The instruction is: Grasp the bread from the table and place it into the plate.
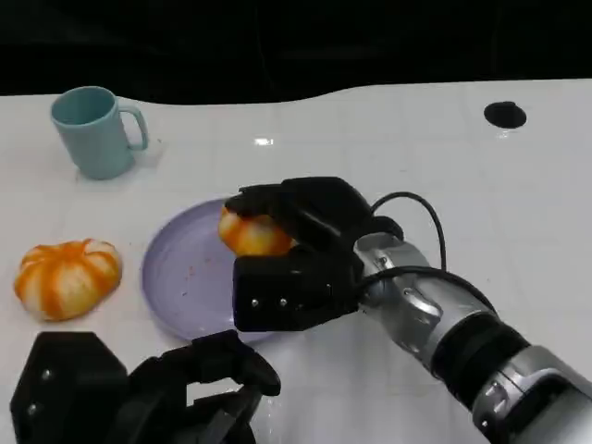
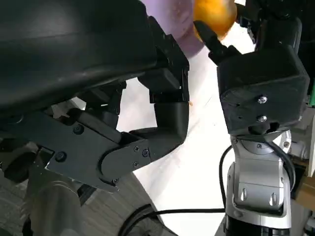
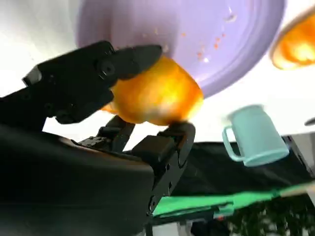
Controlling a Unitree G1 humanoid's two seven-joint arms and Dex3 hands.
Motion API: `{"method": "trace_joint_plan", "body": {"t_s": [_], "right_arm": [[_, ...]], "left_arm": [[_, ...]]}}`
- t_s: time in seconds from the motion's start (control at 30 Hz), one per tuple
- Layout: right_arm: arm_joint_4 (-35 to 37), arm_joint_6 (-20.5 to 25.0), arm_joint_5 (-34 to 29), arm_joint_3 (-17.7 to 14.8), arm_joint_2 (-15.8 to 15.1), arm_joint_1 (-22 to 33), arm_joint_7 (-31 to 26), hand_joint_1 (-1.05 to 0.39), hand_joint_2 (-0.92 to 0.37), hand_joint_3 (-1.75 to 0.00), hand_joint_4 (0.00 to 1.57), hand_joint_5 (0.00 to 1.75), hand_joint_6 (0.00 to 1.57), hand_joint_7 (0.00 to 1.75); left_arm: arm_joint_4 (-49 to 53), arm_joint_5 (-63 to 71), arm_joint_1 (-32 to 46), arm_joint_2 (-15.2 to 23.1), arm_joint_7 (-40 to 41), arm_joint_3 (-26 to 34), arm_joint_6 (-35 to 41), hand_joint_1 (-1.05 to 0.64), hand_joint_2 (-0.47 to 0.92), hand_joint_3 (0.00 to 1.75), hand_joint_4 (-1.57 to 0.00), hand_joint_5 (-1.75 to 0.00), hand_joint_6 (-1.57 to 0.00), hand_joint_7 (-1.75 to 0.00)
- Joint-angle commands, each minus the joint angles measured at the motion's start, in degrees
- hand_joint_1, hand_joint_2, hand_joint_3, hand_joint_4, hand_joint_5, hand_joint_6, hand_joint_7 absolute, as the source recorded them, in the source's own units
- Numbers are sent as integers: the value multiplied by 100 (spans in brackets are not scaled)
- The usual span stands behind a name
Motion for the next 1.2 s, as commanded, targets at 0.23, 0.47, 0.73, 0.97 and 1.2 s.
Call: {"method": "trace_joint_plan", "body": {"t_s": [0.23, 0.47, 0.73, 0.97, 1.2], "right_arm": [[-831, 379, 44, 173, -338, 60, 1120, -64, -92, -19, 16, 29, 37, 0], [-1244, 595, 87, 184, -450, 192, 1609, -66, -92, -20, 18, 26, 35, 0], [-2318, 574, 292, 3, -839, 673, 1953, -61, -92, -19, 22, 23, 36, 0], [-3806, 114, 492, -170, -1627, 1593, 2083, -59, -92, -19, 34, 27, 41, 3], [-4736, -246, 813, -458, -2081, 2364, 2120, -56, -92, -14, 42, 35, 49, 6]], "left_arm": [[-72, 23, -10, 50, 38, 45, 3, -31, 73, 93, -67, -175, -58, -152], [-96, -9, 21, 62, 14, 74, 0, -32, 73, 92, -66, -175, -58, -152], [-87, 2, 26, 52, 25, 76, -16, -32, 74, 92, -67, -175, -58, -152], [-112, -27, 48, 52, 18, 105, 10, -32, 74, 92, -67, -175, -58, -151], [-115, -62, 34, 67, -18, 147, 59, -33, 73, 91, -67, -175, -58, -151]]}}
